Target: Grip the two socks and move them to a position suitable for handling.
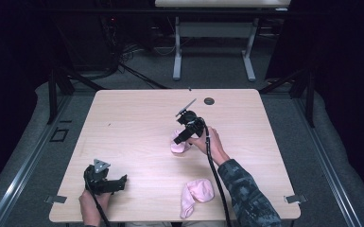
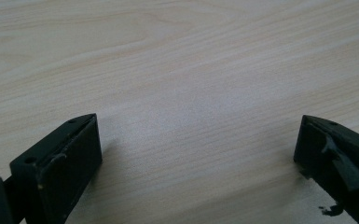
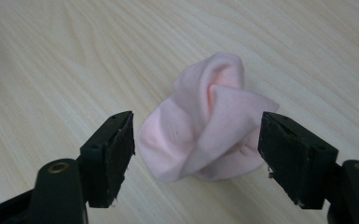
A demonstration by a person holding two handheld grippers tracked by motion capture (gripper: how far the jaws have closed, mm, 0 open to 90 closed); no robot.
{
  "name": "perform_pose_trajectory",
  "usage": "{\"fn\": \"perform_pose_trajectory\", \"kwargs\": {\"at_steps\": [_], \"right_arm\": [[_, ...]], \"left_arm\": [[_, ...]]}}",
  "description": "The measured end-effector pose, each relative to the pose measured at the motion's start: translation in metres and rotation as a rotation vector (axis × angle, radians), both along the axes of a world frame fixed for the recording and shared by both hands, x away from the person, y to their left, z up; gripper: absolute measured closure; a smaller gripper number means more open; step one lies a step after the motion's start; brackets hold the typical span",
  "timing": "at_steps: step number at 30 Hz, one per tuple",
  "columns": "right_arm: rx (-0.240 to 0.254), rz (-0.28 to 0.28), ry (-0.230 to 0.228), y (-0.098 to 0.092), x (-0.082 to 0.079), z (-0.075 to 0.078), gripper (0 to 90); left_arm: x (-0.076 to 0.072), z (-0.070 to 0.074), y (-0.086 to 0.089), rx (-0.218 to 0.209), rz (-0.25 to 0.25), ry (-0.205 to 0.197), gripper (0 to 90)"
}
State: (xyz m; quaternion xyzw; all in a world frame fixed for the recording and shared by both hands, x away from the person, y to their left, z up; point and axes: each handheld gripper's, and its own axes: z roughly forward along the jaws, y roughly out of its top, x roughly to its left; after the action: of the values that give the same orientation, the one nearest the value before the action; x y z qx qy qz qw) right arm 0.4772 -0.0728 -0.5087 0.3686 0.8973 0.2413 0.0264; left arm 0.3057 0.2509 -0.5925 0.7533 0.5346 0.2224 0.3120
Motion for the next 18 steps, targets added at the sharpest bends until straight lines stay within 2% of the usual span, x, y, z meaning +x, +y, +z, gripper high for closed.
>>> {"fn": "perform_pose_trajectory", "kwargs": {"at_steps": [1, 2, 3, 4, 6, 7, 8, 12, 13, 14, 15, 18], "right_arm": [[0.005, -0.014, 0.005, 0.002, 0.003, -0.003, 29.8], [-0.016, -0.011, 0.011, 0.003, 0.006, -0.005, 31.5], [0.01, -0.042, 0.01, 0.005, 0.008, -0.009, 33.6], [-0.015, -0.034, 0.019, 0.005, 0.011, -0.011, 35.4], [-0.027, -0.058, 0.036, 0.007, 0.017, -0.021, 42.7], [-0.027, -0.058, 0.036, 0.007, 0.017, -0.021, 42.7], [-0.031, -0.072, 0.043, 0.008, 0.019, -0.029, 46.5], [-0.058, -0.077, 0.05, 0.007, 0.02, -0.037, 52.7], [-0.067, -0.068, 0.059, 0.004, 0.021, -0.04, 57.4], [-0.067, -0.068, 0.059, 0.004, 0.021, -0.04, 57.4], [-0.035, -0.09, 0.059, 0.004, 0.02, -0.042, 63.7], [-0.035, -0.073, 0.063, 0.002, 0.021, -0.042, 69.1]], "left_arm": [[0.0, 0.0, 0.0, -0.001, 0.0, 0.0, 0.7], [0.0, 0.0, 0.0, -0.001, 0.0, 0.0, 0.7], [0.0, 0.0, 0.0, -0.001, 0.0, 0.0, 0.7], [0.0, 0.0, 0.0, -0.001, 0.0, 0.0, 0.7], [0.0, 0.0, 0.0, -0.001, -0.001, 0.0, 0.7], [0.0, 0.0, 0.0, -0.001, 0.0, 0.0, 0.7], [0.0, 0.0, 0.0, -0.001, -0.001, 0.0, 0.7], [0.0, 0.0, 0.0, 0.0, -0.001, 0.0, 0.7], [0.0, 0.0, 0.0, -0.001, -0.001, 0.0, 0.7], [0.0, 0.0, 0.0, -0.001, -0.001, 0.0, 0.7], [0.0, 0.0, 0.0, -0.001, -0.001, 0.0, 0.7], [0.0, 0.0, 0.0, -0.001, -0.001, 0.0, 0.8]]}}
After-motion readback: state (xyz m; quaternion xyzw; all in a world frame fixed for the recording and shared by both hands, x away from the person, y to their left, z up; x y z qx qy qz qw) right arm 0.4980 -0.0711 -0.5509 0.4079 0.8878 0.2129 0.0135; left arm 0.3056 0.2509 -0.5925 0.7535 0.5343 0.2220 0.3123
